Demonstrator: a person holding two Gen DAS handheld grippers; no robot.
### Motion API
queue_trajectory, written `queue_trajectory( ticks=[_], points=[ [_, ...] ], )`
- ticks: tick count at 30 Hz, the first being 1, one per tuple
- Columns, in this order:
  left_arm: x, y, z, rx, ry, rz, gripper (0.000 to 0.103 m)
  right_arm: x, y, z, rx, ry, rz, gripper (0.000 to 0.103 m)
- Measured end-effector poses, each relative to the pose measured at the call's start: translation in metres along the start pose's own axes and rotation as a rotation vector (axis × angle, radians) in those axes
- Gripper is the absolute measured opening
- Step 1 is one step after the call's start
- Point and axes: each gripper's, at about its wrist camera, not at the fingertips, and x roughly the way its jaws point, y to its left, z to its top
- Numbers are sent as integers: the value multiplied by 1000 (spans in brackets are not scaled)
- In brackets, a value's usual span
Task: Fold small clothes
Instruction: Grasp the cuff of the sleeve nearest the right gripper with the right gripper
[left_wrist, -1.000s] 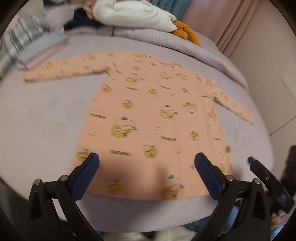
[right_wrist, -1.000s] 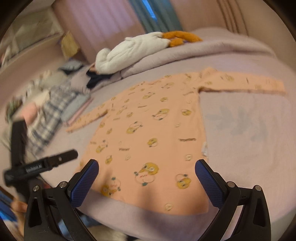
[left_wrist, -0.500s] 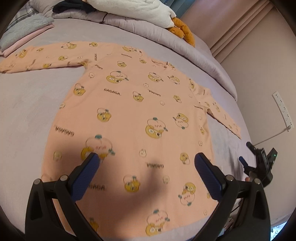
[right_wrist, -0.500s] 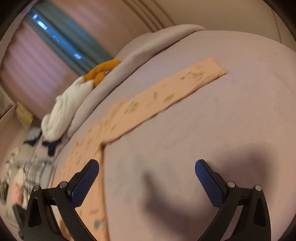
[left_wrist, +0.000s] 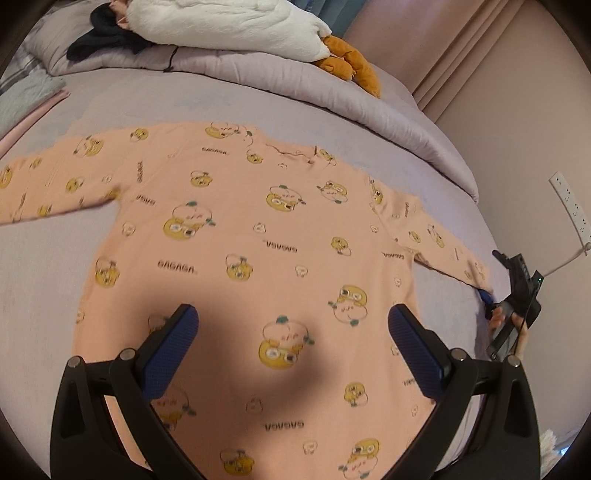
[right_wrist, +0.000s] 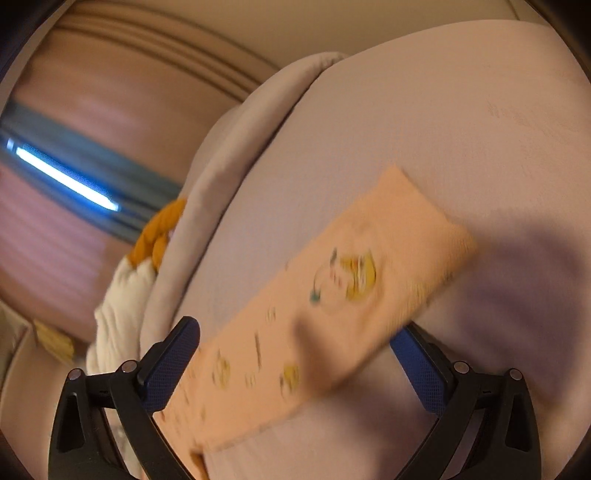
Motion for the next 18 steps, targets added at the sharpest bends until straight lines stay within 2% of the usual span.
queue_trajectory(
  ticks=[1,3,4,6,7,8,10,13,18],
  points=[
    [2,0,2,2,1,2,103,0,-1,2,2,-2,-15,94],
    [6,3,4,-2,5,7,103,-3,-7,2,17,10,-35,67],
    [8,5,5,-6,7,8,103,-2,-10,3,35,19,-31,59],
    [11,9,6,-14,10,23,103,-4,-18,2,90,39,-15,30],
    [12,11,6,-17,12,35,103,-8,-21,2,98,44,-23,23],
    [14,14,6,-22,15,45,103,-12,-21,3,90,44,-32,11],
    [14,18,7,-30,19,59,103,-18,-15,7,42,40,-36,7],
    [10,26,4,-34,18,77,103,-30,26,5,-96,26,-30,6],
    [-3,44,-1,-63,8,63,103,-41,132,-20,-370,50,8,6]
  ],
)
